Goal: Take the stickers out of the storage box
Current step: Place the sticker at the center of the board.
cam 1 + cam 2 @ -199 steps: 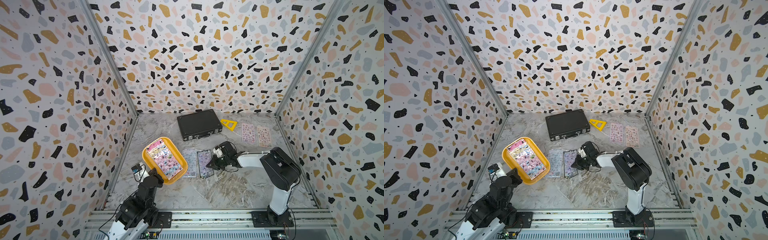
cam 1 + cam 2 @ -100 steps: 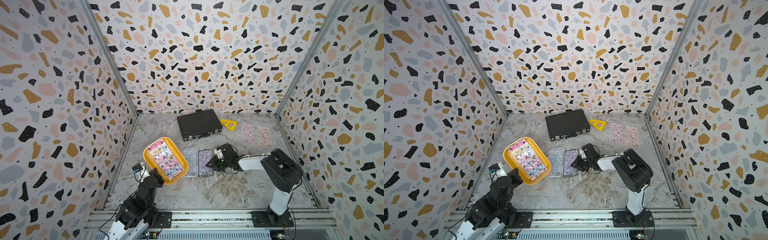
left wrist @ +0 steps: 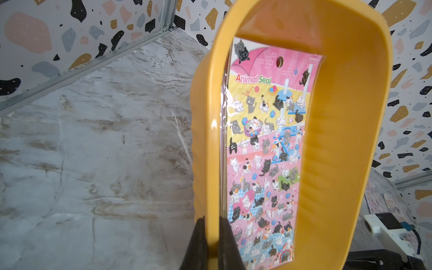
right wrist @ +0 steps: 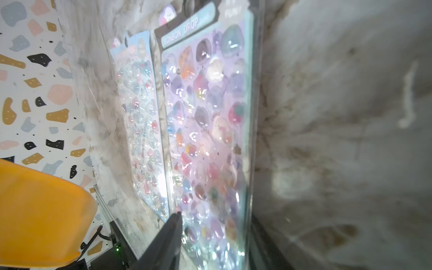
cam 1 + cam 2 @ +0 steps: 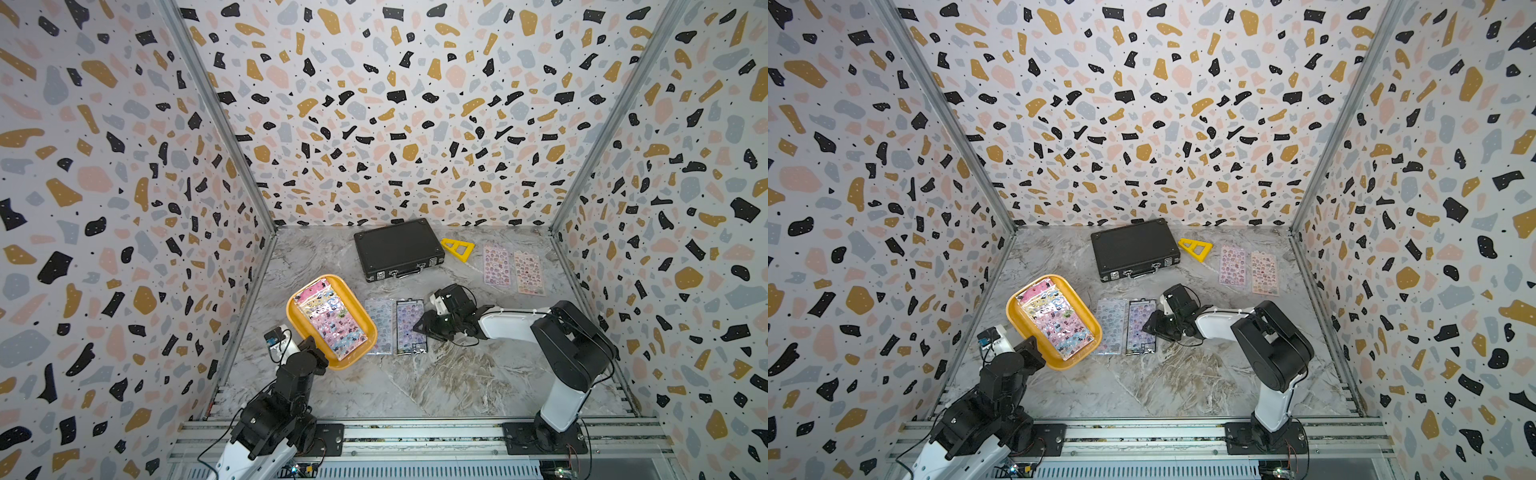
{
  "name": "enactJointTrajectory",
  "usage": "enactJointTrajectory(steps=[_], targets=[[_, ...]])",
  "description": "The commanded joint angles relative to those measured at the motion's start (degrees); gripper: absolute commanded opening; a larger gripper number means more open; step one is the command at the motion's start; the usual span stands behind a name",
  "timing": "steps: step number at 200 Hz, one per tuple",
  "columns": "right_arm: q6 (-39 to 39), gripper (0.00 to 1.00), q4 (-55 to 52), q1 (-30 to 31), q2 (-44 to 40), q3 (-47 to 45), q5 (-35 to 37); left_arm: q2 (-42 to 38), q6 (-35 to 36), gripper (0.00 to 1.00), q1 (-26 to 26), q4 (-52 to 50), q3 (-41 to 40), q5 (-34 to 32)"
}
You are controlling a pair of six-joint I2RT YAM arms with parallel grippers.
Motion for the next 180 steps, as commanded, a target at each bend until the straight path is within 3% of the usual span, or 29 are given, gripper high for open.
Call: enactJointTrajectory(steps=[1,48,92,116,135,158,180], targets=[[-5.2,0.52,-13.29,0.8,0.08,1.39,7.35,-0.22,-0.25,0.0,-0.02,3.82,1.02,-0.42],[-6.37,0.55,-15.15,1.16,-1.89,-0.49,13.6,0.1,0.49,0.0,-0.03,4.46,0.9,0.1],[-9.99,0.61,-17.21,3.06,-17.42,-2.97,21.17,2.26,4.44,0.0,-0.02,9.65,0.09,6.79],[-9.99,0.6,-13.5,7.94,-24.66,-2.15,17.9,4.7,5.97,0.0,-0.02,14.79,-0.78,12.47],[-10.29,0.59,-11.28,15.43,-26.7,1.03,18.75,7.13,6.64,0.0,-0.02,17.75,-1.13,15.45],[-11.06,0.55,-8.97,23.46,-24.91,5.1,22.39,11.05,7.13,0.0,-0.03,21.15,-1.22,18.75],[-14.53,0.53,-15.25,29.26,-19.45,12.92,28.0,15.22,7.43,0.0,-0.06,22.85,-0.55,20.69]])
